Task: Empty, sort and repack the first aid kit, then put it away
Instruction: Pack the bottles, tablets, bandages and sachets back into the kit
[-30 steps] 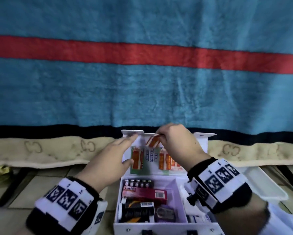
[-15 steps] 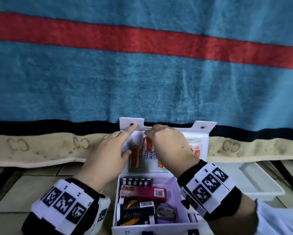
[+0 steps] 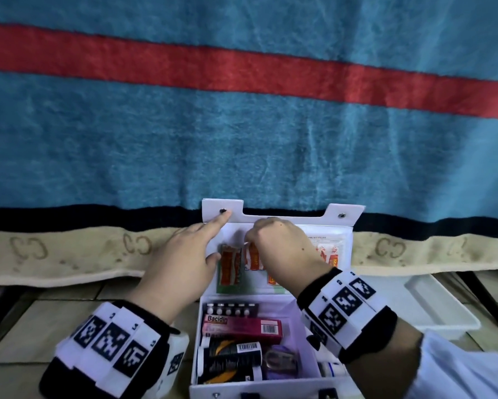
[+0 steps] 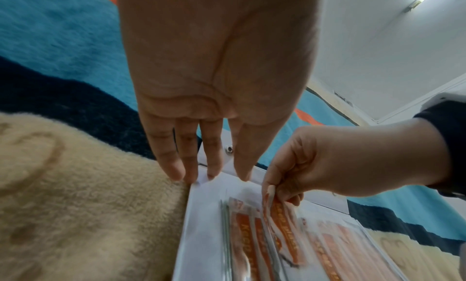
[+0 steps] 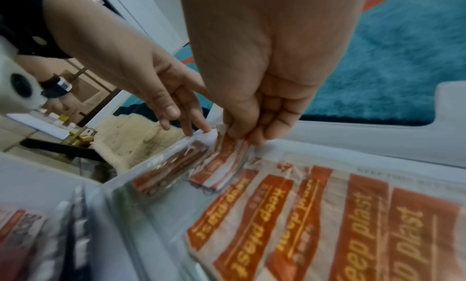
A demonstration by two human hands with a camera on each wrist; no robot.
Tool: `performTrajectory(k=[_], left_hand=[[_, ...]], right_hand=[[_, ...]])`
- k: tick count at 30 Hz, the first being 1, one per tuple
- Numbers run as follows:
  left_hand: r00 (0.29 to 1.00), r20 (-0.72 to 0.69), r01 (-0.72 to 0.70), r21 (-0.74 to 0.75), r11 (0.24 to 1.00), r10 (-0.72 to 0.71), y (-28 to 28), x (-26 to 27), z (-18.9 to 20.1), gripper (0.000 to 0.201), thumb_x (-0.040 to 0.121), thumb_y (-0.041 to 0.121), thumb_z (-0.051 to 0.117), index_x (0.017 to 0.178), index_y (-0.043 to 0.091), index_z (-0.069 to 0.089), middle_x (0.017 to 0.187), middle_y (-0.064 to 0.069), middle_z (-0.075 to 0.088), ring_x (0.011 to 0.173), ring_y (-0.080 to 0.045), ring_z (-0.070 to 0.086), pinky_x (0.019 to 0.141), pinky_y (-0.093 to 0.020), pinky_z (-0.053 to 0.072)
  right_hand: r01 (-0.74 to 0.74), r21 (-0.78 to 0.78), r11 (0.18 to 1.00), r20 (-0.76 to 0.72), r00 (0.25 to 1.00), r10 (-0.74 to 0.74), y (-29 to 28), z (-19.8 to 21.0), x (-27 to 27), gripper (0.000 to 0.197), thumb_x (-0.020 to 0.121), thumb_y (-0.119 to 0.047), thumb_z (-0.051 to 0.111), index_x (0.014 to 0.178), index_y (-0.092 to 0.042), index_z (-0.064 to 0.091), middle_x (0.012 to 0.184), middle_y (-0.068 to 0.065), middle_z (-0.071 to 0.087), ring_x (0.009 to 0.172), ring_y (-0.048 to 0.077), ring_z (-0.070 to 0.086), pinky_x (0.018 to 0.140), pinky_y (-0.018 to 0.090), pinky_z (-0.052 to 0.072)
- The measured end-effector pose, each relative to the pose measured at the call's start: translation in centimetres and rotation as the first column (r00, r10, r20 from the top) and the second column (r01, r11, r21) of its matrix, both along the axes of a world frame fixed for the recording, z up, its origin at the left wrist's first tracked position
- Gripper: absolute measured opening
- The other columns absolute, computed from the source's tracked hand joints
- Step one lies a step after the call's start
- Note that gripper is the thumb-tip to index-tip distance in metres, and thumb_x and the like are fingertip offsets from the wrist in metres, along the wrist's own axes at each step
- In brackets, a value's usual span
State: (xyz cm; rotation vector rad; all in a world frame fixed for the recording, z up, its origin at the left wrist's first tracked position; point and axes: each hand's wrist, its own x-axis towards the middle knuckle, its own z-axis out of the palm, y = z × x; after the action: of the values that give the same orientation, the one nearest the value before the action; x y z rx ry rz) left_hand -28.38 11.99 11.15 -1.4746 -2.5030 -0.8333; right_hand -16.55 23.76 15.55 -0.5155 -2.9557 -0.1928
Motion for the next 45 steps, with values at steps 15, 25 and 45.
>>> performTrajectory(k=[15,25,45], left_hand=[[1.000,0.014,-0.003,-0.009,1.000,0.003,-0.3,0.1,-0.1,0.075,0.089,0.024,0.058,0.143,0.051,0.014,0.139,0.011,0.048,0.126,-0.016,0.045,0.102,-0.032,0.041],[1.000,-0.005,-0.007,-0.015,1.000,0.007,-0.2,0.2,-0.1,0.073,0.090,0.024,0.057,0.144,0.050,0.014,0.138,0.010,0.049,0.125,-0.016,0.045,0.100,-0.033,0.041],[1.000,-0.024,-0.016,-0.025,1.000,0.015,0.0,0.4,0.0,0.074,0.089,0.024,0.057,0.144,0.049,0.014,0.138,0.009,0.050,0.124,-0.017,0.047,0.097,-0.032,0.043]], right_hand=[[0.101,-0.259,0.961,-0.136,0.981,-0.140,1.5,-1.1,0.0,0.022,0.093,-0.019,0.045,0.102,-0.027,0.063,0.097,-0.003,0.072,0.097,0.019,0.061,0.094,0.032,0.029],[0.078,-0.037,0.996,-0.070,0.994,-0.081,1.4,-2.0,-0.5,0.019,0.083,-0.013,0.059,0.094,-0.026,0.068,0.094,-0.004,0.067,0.103,0.020,0.055,0.082,0.031,0.026],[0.029,0.032,0.999,-0.056,0.998,-0.027,0.7,-1.7,-0.6,0.023,0.085,-0.009,0.052,0.099,-0.021,0.065,0.102,0.002,0.065,0.112,0.020,0.046,0.077,0.036,0.015]])
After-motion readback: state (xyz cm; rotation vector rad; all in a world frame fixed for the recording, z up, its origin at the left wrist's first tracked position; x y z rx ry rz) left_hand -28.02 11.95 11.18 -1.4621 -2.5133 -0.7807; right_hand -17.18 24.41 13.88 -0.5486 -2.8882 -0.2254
